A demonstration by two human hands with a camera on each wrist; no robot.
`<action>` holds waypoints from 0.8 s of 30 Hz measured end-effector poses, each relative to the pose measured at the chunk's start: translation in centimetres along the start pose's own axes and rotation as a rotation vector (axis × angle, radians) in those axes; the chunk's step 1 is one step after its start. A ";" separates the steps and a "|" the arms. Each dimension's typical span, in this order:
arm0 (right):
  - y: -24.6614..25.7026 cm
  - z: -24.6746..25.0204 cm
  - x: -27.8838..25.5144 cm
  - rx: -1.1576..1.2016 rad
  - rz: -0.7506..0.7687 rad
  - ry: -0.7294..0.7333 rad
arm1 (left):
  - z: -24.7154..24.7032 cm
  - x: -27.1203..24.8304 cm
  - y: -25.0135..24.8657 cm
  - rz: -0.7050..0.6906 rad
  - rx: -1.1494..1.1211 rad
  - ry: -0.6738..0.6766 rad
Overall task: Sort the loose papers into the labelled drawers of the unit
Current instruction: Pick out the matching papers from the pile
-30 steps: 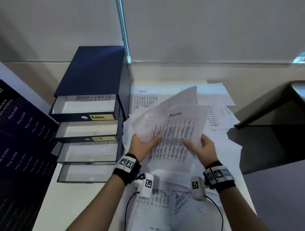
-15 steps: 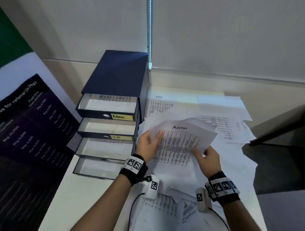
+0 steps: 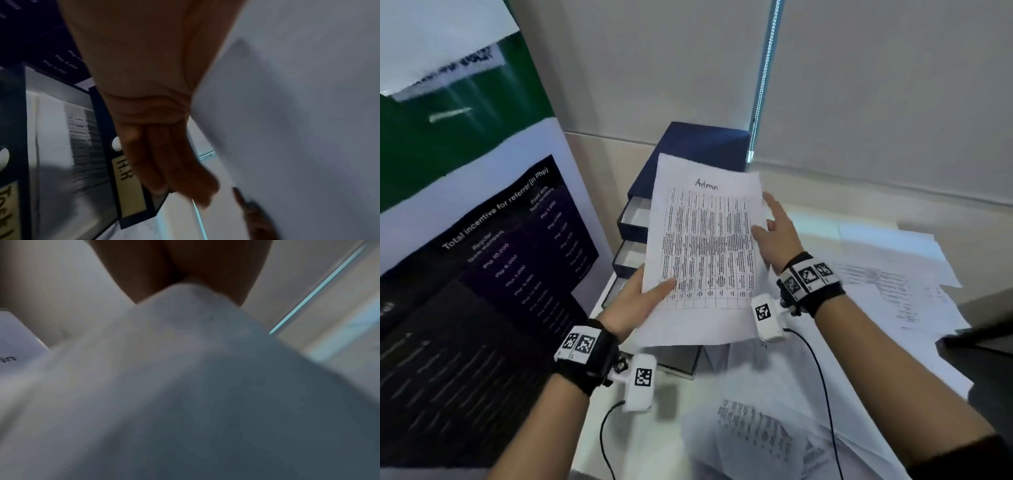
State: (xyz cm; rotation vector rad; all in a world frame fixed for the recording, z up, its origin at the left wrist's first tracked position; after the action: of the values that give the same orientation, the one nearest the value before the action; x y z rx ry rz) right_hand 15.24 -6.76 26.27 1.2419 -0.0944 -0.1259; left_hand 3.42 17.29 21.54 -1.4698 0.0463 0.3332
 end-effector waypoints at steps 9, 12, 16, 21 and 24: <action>-2.7 -7.6 0.0 0.112 -0.401 0.293 | 8.7 -1.0 -4.3 -0.016 -0.142 -0.256; -2.7 -8.3 1.1 0.155 -0.440 0.227 | 9.0 0.1 -4.5 -0.082 -0.059 -0.220; -1.6 -7.7 0.0 0.203 -0.442 0.351 | 8.9 3.9 -2.8 -0.082 -0.017 -0.325; -1.6 -7.5 -2.1 0.148 -0.357 0.550 | 8.9 8.8 -1.9 -0.125 0.091 -0.475; -1.2 -7.9 0.9 0.149 -0.301 0.339 | 8.0 10.8 -2.8 -0.197 0.268 -0.568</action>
State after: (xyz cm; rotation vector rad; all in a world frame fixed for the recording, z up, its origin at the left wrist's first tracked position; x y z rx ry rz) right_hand 17.23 0.17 22.62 1.4040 0.3842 -0.1693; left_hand 13.03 27.04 22.59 -1.0636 -0.4895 0.5490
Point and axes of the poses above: each hand's wrist, its own x-axis towards the middle knuckle, its own z-axis out of the back of the hand, y = z × x, the point moved 5 cm from there along x, towards the middle knuckle, and after that the axes turned 11 degrees about -y, right-handed, at the moved point
